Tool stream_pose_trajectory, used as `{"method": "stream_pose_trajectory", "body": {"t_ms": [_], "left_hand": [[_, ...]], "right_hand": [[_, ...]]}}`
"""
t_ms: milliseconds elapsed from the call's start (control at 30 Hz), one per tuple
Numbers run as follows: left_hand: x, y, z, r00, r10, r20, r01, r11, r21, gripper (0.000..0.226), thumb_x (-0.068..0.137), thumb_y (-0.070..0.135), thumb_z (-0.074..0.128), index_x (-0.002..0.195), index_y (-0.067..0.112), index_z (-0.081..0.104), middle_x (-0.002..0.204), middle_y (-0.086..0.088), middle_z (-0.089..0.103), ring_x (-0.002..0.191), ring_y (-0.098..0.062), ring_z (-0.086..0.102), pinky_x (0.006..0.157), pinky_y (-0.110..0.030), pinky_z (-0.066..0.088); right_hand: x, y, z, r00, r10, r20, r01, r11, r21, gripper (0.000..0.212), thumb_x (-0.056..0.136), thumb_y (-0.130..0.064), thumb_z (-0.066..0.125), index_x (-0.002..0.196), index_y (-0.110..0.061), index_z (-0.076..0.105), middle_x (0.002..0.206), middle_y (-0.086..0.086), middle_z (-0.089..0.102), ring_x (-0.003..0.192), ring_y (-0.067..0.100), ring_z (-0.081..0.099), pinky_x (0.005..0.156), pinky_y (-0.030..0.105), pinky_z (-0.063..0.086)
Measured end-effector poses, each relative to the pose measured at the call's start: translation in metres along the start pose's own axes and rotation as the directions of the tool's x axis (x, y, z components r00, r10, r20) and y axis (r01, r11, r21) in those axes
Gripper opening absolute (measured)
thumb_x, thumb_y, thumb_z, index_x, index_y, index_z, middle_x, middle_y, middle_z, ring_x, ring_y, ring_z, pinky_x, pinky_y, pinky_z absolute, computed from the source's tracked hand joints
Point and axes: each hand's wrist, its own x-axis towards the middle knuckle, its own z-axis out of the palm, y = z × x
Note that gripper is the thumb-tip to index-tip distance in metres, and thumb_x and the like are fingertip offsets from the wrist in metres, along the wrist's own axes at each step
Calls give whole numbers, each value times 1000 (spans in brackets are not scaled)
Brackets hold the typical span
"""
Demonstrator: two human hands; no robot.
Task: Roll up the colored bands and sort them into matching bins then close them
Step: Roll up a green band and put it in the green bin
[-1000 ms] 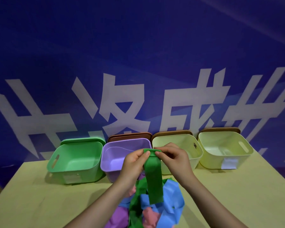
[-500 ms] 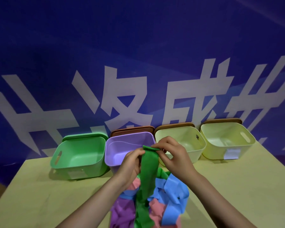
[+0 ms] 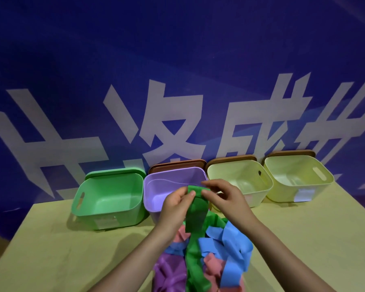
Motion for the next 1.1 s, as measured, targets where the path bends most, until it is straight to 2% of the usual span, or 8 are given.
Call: {"method": "stream_pose_trajectory", "body": {"t_ms": [67,167,367,500,600,767,867,1100], "left_hand": [[0,0,-1,998,57,-2,-57,997,49,17,96,13,54,101,2,66,97,-17,72,91,-25,68,84,-40,52],[-4,4,0,991,134,0,-133,980,149,34,86,35,60,92,2,64,82,-16,68,78,-20,63,73,-44,50],[-3,6,2,977,212,32,-214,955,204,27,92,13,60,70,4,50,54,9,45,55,-6,41,55,-23,35],[-5,8,10,972,229,45,-233,965,120,28,87,25,60,71,3,52,60,-4,46,60,-17,42,56,-31,35],[-6,9,18,988,151,17,-152,988,28,21,91,15,62,71,10,58,62,-4,56,63,-17,50,59,-29,41],[-7,6,36,998,-54,-23,50,986,-160,17,89,21,62,93,6,70,98,-31,66,90,-42,63,83,-52,47],[-6,4,47,995,-89,-40,81,983,-165,21,96,18,53,102,5,68,102,-29,67,102,-49,61,93,-61,44],[-2,5,69,989,-127,-79,118,986,-114,20,96,22,52,97,13,69,97,-21,71,92,-35,65,81,-43,51]], "right_hand": [[1,1,7,999,51,8,-51,999,1,2,84,-15,72,86,-16,73,72,4,67,66,14,59,70,40,50],[-1,2,12,997,68,-28,-68,998,5,12,86,-12,70,74,-9,66,60,8,57,58,15,50,61,36,43],[-4,-3,7,1000,-7,-7,7,1000,-22,20,86,-11,69,72,0,62,57,13,51,56,11,43,55,27,37],[-6,-3,-1,1000,27,14,-28,994,106,14,87,-3,66,75,3,65,54,-2,54,53,7,47,55,19,39],[-7,-1,-8,997,73,28,-77,973,218,10,88,0,62,82,5,69,56,-7,60,53,1,51,56,14,41],[-8,0,-23,996,85,16,-86,966,243,16,92,1,56,94,2,72,70,-7,69,59,-2,57,59,13,43],[-9,2,-38,996,82,42,-90,960,267,17,92,2,55,95,-1,72,73,0,68,56,4,53,57,17,44],[-3,17,-56,999,21,46,-32,968,248,23,84,3,66,90,-18,74,82,12,69,74,28,59,76,38,51]]}}
